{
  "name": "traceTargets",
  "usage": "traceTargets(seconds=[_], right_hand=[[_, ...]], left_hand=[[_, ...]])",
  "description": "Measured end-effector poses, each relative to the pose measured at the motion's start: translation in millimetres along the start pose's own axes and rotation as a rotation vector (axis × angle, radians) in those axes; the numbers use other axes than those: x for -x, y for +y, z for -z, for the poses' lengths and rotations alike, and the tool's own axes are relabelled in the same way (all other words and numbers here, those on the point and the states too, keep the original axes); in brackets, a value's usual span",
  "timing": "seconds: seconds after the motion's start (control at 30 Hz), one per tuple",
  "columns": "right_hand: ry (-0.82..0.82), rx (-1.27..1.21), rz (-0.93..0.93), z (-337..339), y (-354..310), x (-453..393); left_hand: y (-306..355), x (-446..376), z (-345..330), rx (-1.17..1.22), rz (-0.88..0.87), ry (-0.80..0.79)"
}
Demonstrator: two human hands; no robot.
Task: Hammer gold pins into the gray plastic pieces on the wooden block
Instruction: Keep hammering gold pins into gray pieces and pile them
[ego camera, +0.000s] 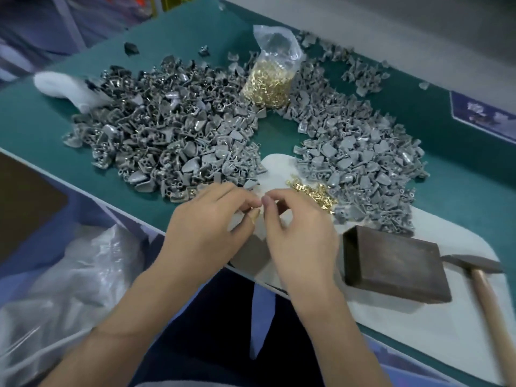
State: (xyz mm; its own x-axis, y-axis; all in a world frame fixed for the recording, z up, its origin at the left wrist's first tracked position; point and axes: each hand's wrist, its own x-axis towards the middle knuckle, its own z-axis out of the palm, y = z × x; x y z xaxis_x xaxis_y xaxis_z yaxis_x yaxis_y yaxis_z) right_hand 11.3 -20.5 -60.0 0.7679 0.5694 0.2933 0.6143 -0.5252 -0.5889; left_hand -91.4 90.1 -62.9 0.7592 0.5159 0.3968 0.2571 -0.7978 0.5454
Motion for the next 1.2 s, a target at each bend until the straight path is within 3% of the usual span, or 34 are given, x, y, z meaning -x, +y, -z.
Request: traceTargets(seconds=[0.2,0.37,0.67,0.73,0.8,0.93,1.0,1.2], right_hand=[[0.238,0.183,-0.087,73,51,-2],[0.231,0.186,-0.159,109,108,2],[0.358,0.175,-0.066,103,123,13],[0.352,0.165,-0.052,103,124,13],[0.327,0.116,0.002,105,124,13],[0.216,-0.323,0.106,111,123,13],[0.192,-0.461,0.082,117,123,14],[0.228,-0.539,0.010,122,128,16]], left_hand=[[34,-23,-31,0.057,-0.122,-0.228],[63,-37,-66,0.019,-0.236,-0.330],[66,-46,-84,0.019,-0.231,-0.272],[68,-43,-85,0.163,-0.163,-0.230],[77,-43,-85,0.477,0.003,-0.217],[106,-49,-83,0.928,0.183,-0.290],[119,-51,-85,1.006,0.226,-0.324],[134,-51,-89,0.957,0.325,-0.379]])
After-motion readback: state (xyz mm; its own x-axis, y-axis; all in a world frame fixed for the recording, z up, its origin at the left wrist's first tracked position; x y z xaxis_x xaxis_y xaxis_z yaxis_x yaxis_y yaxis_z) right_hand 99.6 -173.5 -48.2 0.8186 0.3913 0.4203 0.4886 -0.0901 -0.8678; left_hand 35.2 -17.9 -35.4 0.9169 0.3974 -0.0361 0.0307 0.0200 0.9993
